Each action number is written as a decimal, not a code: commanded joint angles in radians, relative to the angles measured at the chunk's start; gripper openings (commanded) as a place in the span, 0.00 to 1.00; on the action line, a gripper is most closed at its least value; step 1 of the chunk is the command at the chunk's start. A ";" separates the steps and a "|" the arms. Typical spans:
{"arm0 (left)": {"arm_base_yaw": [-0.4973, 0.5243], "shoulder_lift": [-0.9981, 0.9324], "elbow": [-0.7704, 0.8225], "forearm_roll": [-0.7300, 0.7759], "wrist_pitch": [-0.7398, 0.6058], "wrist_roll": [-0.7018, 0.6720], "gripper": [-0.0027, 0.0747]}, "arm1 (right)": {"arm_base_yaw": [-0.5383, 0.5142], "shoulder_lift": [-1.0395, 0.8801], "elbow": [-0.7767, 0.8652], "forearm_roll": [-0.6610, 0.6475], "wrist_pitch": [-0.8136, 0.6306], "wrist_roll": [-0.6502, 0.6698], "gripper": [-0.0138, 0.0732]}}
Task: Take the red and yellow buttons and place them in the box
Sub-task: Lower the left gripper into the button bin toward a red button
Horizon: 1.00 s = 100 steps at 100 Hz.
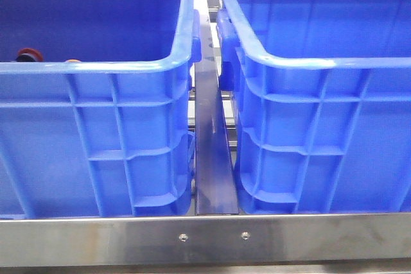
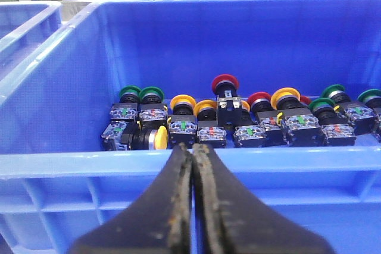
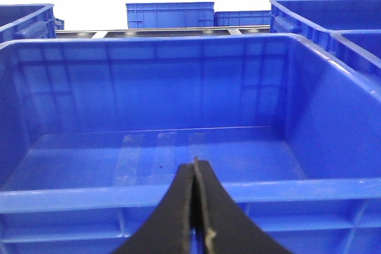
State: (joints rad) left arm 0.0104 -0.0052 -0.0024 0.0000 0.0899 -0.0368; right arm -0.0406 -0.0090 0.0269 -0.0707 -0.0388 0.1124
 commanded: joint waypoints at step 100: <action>-0.010 0.338 -0.452 -0.007 0.135 -0.008 0.01 | -0.008 -0.027 -0.019 -0.010 -0.078 -0.001 0.08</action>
State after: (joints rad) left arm 0.0104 0.2273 -0.3378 0.0000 0.2192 -0.0368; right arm -0.0406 -0.0090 0.0269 -0.0707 -0.0388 0.1124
